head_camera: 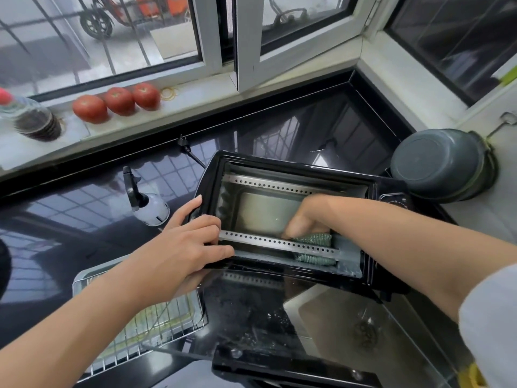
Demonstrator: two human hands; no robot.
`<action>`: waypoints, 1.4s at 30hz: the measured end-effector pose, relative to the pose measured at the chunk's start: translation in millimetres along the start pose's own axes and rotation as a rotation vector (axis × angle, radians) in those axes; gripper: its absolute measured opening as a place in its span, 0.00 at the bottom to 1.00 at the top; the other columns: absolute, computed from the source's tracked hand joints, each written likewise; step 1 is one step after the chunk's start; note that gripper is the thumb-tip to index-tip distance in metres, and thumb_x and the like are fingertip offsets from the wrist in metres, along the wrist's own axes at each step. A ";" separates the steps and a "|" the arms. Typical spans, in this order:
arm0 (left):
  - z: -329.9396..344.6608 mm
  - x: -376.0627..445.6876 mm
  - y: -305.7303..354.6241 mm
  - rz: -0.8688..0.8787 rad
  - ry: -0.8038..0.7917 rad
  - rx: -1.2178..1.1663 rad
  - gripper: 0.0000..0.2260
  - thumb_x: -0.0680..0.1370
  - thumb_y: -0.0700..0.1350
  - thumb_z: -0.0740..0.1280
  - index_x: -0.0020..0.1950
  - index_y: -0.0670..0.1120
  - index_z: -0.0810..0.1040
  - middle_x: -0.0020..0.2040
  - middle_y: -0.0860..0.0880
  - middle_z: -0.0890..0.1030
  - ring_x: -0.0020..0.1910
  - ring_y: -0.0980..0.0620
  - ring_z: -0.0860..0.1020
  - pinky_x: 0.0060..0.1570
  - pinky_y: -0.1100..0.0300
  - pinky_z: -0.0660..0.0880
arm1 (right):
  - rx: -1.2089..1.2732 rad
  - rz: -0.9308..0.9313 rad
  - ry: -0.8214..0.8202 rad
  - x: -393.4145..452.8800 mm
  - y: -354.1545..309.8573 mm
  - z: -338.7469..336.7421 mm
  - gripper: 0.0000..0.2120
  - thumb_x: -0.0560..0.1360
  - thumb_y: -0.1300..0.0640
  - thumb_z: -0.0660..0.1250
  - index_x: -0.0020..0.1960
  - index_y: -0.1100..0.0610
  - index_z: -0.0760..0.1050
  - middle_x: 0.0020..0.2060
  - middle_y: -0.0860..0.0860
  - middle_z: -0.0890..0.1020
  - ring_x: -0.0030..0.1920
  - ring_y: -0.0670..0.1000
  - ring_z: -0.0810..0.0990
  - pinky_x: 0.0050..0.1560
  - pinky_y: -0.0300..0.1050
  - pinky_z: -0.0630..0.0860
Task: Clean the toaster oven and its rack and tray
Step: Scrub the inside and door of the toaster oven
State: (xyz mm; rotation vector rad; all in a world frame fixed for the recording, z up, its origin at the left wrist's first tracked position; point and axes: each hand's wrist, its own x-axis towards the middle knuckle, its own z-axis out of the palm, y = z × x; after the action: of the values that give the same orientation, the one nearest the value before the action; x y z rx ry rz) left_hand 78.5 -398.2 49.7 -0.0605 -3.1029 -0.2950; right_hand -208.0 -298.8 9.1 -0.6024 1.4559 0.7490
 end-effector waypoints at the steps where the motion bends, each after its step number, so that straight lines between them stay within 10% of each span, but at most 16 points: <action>1: 1.5 -0.6 0.4 -0.001 0.006 -0.005 0.18 0.73 0.44 0.71 0.61 0.57 0.80 0.46 0.56 0.71 0.62 0.51 0.74 0.79 0.35 0.52 | 0.023 -0.053 0.000 -1.5 -0.8 -0.1 0.35 0.83 0.36 0.45 0.80 0.52 0.34 0.80 0.53 0.39 0.79 0.56 0.38 0.76 0.60 0.42; 7: 5.1 -0.8 -0.6 -0.010 0.009 0.004 0.21 0.70 0.43 0.71 0.62 0.57 0.80 0.47 0.56 0.71 0.62 0.50 0.74 0.79 0.36 0.48 | 0.375 -0.401 0.012 -1.9 -34.6 -4.3 0.42 0.77 0.27 0.49 0.81 0.48 0.39 0.80 0.51 0.40 0.79 0.58 0.39 0.75 0.66 0.43; 15: 0.0 -0.3 1.0 0.000 -0.022 0.020 0.22 0.70 0.44 0.73 0.63 0.57 0.78 0.47 0.56 0.72 0.63 0.50 0.74 0.79 0.37 0.49 | 0.055 -0.066 0.125 11.3 -3.4 -2.2 0.31 0.85 0.49 0.51 0.81 0.60 0.42 0.81 0.56 0.48 0.80 0.56 0.49 0.79 0.55 0.49; 25: -11.0 1.2 2.1 0.015 -0.088 0.075 0.25 0.69 0.43 0.74 0.64 0.58 0.78 0.49 0.57 0.71 0.64 0.50 0.73 0.79 0.37 0.49 | 0.546 -0.621 -0.066 84.3 -78.6 -30.4 0.47 0.64 0.49 0.74 0.78 0.56 0.58 0.75 0.55 0.65 0.77 0.60 0.61 0.76 0.66 0.55; 37: -9.3 0.1 4.9 -0.013 -0.073 0.064 0.20 0.73 0.45 0.69 0.64 0.59 0.79 0.48 0.57 0.71 0.63 0.51 0.73 0.80 0.40 0.46 | 0.560 -0.462 0.060 26.7 -50.9 -5.6 0.24 0.85 0.51 0.51 0.78 0.57 0.58 0.75 0.54 0.66 0.74 0.54 0.66 0.70 0.49 0.64; 42: -12.4 -0.3 5.6 -0.011 -0.080 0.053 0.20 0.74 0.45 0.70 0.65 0.58 0.78 0.48 0.57 0.71 0.64 0.51 0.72 0.80 0.39 0.47 | 0.260 -0.172 0.080 27.4 -23.7 -13.9 0.33 0.81 0.47 0.55 0.81 0.54 0.47 0.80 0.58 0.50 0.76 0.64 0.60 0.71 0.63 0.67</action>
State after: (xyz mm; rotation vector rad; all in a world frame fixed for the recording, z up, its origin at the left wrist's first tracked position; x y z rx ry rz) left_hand 79.3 -395.1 62.9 -0.0551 -3.1898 -0.2159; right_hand -199.9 -322.3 -20.8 -0.5527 1.5232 0.3969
